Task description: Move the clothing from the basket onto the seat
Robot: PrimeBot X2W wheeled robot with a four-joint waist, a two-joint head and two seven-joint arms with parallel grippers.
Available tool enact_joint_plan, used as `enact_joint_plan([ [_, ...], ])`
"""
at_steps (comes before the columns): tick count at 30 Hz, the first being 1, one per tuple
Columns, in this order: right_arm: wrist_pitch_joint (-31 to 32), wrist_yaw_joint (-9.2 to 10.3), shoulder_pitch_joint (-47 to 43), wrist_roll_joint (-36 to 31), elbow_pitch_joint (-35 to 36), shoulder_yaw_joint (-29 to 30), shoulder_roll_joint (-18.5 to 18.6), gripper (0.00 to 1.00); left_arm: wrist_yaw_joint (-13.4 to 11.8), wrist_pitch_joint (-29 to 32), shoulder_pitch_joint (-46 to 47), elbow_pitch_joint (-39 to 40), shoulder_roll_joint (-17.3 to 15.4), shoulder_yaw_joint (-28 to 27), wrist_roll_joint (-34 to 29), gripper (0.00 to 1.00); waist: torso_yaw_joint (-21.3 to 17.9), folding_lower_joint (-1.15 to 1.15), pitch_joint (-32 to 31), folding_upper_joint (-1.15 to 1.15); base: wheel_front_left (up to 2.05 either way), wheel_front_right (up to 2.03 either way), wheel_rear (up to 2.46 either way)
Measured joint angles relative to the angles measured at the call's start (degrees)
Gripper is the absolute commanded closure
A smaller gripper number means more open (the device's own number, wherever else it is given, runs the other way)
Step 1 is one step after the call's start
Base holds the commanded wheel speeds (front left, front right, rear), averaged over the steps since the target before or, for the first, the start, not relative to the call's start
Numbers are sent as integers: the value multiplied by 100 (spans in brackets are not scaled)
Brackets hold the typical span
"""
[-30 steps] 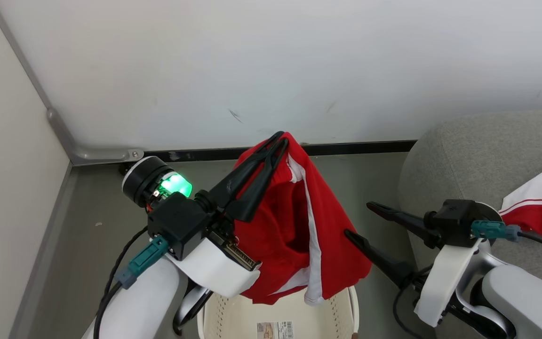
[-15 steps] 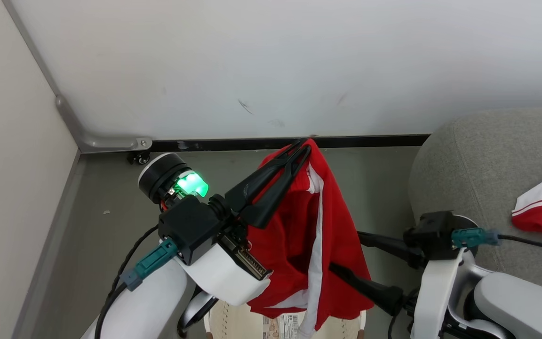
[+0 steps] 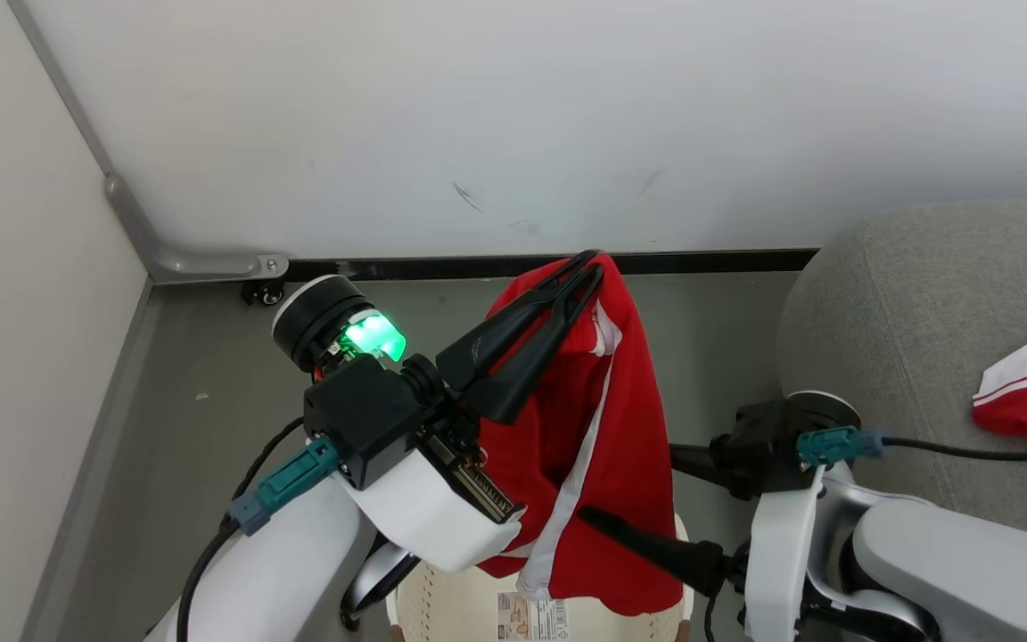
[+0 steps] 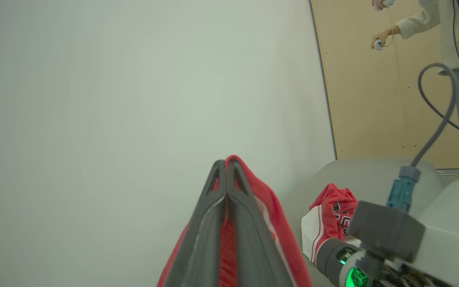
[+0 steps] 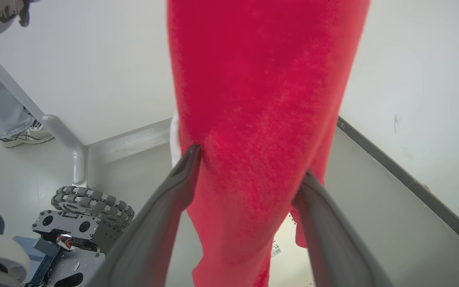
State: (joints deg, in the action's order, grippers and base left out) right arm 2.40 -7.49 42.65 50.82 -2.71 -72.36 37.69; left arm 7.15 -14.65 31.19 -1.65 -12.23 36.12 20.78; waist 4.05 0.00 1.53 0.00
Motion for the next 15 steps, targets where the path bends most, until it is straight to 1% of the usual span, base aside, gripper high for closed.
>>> enact_joint_plan([
  [1,-44,0,44,-1,-67,-22,-23,8,0,0,5,1,3,13,22,100,1,0,2,0,0,0,0],
  [2,-65,0,98,-8,-155,-26,-56,27,0,0,6,0,8,29,26,100,1,0,6,0,0,0,0],
  [3,-114,0,137,-48,-218,-18,-90,50,0,0,6,0,9,40,29,100,2,0,8,0,0,0,0],
  [5,-169,0,233,-122,-357,-32,-170,66,0,0,10,-2,9,58,53,100,6,0,13,0,0,0,0],
  [6,-236,0,250,-145,-399,-31,-205,77,0,0,14,-8,9,70,75,100,9,0,15,0,0,0,0],
  [7,-288,0,260,-168,-464,-38,-244,95,0,0,19,-21,8,82,82,100,12,0,16,0,0,0,0],
  [8,-338,0,274,-192,-517,-44,-282,100,0,0,21,-35,5,93,86,100,16,0,17,0,0,0,0],
  [14,-548,0,346,-193,-634,-86,-412,100,0,0,29,-325,-33,70,193,100,18,0,7,0,0,0,0],
  [15,-631,0,346,-192,-688,-98,-413,100,0,0,26,-493,-49,-2,241,100,9,0,-2,0,0,0,0],
])
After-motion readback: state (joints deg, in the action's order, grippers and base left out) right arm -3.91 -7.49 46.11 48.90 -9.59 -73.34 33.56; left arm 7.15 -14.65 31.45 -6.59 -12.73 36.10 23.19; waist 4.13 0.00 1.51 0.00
